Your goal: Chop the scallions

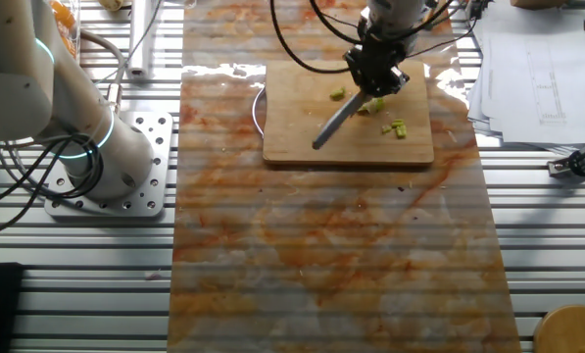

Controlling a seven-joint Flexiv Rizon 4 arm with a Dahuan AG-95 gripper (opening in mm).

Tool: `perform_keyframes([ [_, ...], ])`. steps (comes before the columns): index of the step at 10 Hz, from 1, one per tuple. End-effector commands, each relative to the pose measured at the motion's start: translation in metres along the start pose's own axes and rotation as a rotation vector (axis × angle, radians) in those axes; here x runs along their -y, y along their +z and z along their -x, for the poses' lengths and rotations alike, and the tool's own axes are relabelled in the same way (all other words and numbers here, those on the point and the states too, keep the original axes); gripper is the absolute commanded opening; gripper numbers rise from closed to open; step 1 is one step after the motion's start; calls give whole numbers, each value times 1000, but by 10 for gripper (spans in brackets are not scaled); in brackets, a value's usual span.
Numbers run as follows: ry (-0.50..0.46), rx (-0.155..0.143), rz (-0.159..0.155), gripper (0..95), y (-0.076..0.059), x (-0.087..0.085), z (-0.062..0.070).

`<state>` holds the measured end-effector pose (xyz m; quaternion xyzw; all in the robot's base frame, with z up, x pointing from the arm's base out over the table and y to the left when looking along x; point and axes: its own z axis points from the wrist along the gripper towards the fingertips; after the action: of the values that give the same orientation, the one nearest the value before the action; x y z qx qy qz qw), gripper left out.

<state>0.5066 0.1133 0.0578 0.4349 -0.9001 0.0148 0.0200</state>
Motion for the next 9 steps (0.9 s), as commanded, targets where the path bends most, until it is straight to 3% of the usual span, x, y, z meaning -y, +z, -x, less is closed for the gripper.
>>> perform_keyframes([
  [1, -41, 17, -21, 0, 17, 2, 1],
  [4, -73, 2, -72, 0, 17, 2, 1],
  [7, -101, 12, -19, 0, 17, 2, 1],
  [9, -121, -7, 17, 0, 17, 2, 1],
])
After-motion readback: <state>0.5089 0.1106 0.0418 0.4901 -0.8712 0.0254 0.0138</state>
